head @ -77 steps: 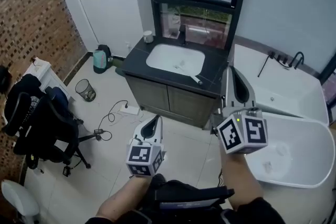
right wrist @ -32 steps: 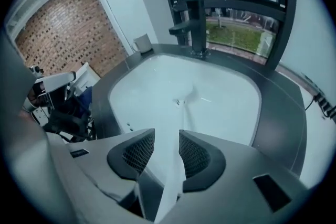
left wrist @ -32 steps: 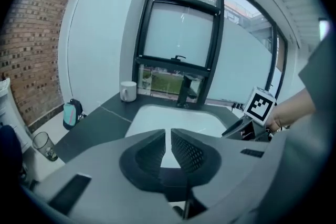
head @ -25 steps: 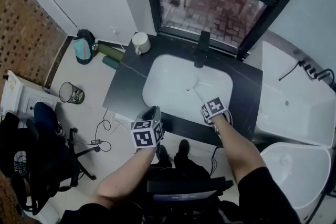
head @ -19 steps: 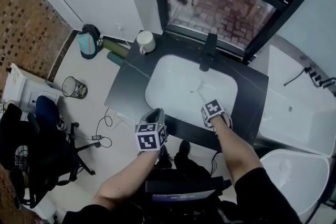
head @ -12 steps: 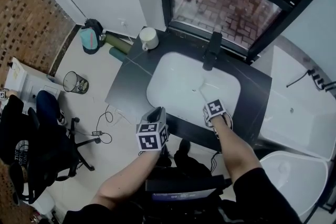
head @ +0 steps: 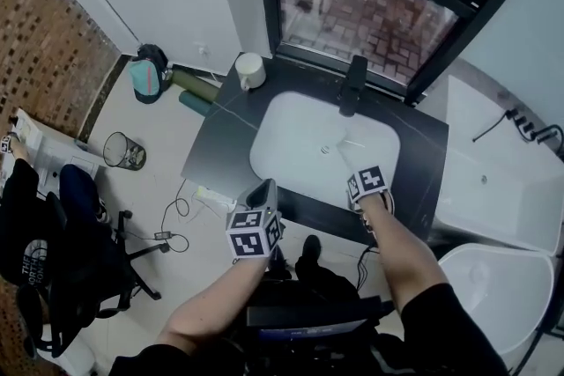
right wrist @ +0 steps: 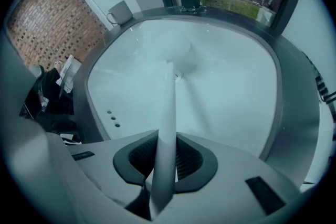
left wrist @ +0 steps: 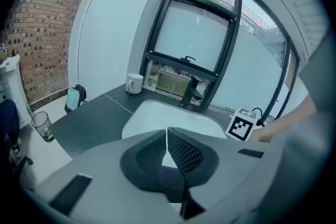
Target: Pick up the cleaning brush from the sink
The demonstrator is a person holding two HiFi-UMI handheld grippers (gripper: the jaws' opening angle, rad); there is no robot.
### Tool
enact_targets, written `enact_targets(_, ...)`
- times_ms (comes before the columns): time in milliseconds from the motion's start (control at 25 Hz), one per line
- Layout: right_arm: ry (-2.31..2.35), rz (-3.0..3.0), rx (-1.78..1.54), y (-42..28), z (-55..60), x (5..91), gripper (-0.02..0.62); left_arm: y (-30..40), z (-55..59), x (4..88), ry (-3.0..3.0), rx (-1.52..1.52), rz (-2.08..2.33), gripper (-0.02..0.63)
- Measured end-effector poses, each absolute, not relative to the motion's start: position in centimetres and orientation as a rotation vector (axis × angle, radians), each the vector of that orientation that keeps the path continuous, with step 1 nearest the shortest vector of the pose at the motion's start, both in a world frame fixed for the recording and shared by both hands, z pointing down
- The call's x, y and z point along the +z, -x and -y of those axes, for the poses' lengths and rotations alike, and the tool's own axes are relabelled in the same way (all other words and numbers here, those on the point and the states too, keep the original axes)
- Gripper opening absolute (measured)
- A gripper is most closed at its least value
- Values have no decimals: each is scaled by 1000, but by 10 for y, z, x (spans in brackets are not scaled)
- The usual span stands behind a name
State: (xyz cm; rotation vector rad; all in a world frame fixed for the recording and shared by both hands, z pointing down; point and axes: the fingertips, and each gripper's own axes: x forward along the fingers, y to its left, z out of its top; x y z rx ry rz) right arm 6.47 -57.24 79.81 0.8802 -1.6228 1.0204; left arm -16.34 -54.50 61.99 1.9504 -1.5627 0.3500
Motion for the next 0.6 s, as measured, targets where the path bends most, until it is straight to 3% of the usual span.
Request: enact_targets(600,-952,1920,1001,-34,417,678,48,155,414,564,-2093,244,1515,0)
